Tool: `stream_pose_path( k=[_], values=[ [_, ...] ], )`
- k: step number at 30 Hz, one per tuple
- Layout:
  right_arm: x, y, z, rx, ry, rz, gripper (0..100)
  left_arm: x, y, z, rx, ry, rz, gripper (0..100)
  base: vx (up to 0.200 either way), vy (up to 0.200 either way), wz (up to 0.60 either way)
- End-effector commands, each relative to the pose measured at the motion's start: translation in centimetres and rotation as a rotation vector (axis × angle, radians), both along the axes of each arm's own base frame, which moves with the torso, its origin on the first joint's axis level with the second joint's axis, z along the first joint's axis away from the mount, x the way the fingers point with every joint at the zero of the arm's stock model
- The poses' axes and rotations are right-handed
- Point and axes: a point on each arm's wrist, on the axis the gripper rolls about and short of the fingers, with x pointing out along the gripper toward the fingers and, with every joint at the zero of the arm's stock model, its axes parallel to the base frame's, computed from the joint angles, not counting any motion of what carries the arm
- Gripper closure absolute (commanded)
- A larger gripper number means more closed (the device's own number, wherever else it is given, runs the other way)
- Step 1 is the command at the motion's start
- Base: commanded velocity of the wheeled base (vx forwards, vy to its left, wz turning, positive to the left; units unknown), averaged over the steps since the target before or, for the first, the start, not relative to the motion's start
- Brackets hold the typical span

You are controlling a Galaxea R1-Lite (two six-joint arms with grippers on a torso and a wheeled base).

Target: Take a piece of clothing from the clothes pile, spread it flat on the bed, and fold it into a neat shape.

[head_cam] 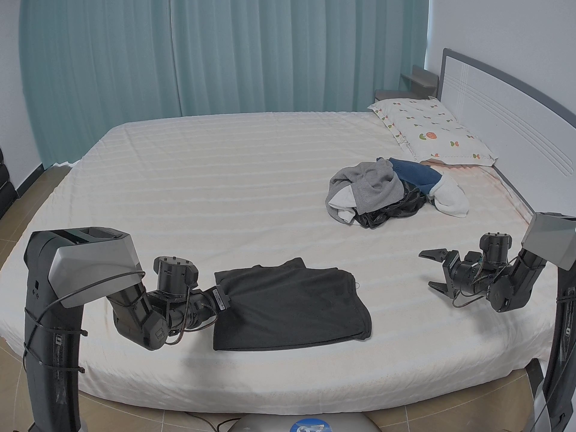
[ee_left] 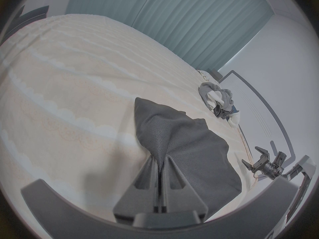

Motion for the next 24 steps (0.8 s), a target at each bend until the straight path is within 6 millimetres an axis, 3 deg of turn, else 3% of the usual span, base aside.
stream_pose_path(
  k=[1, 24],
  values=[
    [-0.02, 0.01, -0.07, 0.000, 0.002, 0.001, 0, 0.15, 0.47, 0.07, 0.004, -0.009, 0.022, 100, 0.000, 0.200, 0.00],
    [0.01, 0.01, -0.10, 0.000, 0.002, 0.001, 0, -0.38, 1.15, 0.26, 0.019, 0.002, 0.054, 100, 0.000, 0.200, 0.00]
  ],
)
